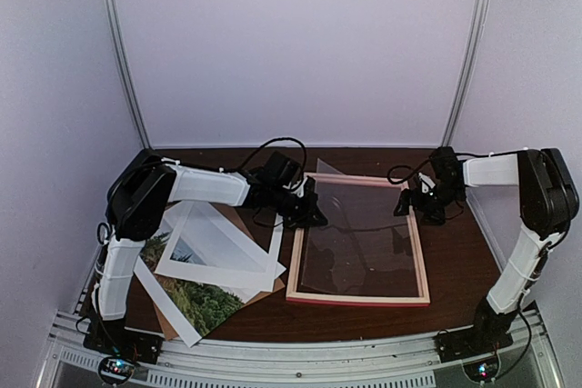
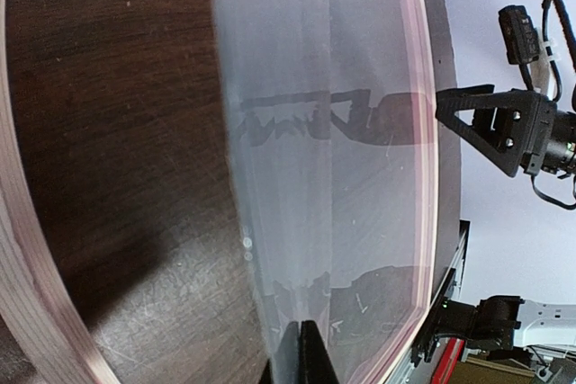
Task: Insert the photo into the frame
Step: Place the glass panel in the frame body.
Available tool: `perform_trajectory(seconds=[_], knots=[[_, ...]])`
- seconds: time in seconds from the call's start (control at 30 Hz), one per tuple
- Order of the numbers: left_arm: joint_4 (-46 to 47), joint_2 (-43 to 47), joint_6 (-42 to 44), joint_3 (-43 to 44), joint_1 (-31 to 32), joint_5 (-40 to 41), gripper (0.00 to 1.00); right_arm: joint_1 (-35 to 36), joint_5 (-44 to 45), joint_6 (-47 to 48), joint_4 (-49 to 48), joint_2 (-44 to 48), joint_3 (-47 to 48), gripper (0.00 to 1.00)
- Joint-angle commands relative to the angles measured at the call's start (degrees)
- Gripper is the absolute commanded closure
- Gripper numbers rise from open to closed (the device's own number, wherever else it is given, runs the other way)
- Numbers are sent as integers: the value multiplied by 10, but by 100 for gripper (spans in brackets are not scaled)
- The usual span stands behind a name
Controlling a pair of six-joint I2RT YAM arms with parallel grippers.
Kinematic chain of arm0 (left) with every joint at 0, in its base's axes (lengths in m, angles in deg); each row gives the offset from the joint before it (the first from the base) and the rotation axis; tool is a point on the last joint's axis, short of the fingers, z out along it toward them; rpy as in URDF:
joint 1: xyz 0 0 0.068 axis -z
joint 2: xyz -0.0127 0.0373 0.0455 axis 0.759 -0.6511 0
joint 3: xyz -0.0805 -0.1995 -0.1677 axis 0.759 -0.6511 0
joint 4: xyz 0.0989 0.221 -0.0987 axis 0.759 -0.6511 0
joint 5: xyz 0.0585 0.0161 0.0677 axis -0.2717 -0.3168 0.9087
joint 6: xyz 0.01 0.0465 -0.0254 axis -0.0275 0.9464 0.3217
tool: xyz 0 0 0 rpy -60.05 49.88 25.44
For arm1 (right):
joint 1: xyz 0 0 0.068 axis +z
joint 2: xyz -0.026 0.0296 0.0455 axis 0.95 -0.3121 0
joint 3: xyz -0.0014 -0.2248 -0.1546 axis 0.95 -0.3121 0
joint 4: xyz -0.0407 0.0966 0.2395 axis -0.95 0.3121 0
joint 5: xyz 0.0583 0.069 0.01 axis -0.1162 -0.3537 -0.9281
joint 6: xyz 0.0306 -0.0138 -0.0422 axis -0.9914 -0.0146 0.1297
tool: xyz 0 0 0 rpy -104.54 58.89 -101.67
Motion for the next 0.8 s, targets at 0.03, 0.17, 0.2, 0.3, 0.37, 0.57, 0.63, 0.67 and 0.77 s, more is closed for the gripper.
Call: perform_trajectory(seconds=[0.03,0.17,0.2,0.3,0.37,0.57,0.63,0.67,0.77], knots=[[4,14,13,1,-5,4,100,4,-2,6,-3,-5,-5,3],[-2,16,19,2,-5,6,100,4,-2,6,-4,-7,-5,3],[-4,16,20,2,-5,7,100,4,-2,6,-4,-8,-5,3],[-4,16,20,3,-5,9,100,4,-2,5,-3,-10,-5,3],[-5,16,21,4,-5,10,100,4,-3,6,-4,-11,-5,3],[-9,16,23,6,-5,7,100,4,-1,6,-3,-10,-5,3],[-9,16,23,6,-5,5,100,4,0,7,-2,-10,-4,3],[-10,16,22,6,-5,5,100,4,1,7,-2,-10,-4,3],[-11,17,23,6,-5,5,100,4,1,8,-1,-10,-2,3]])
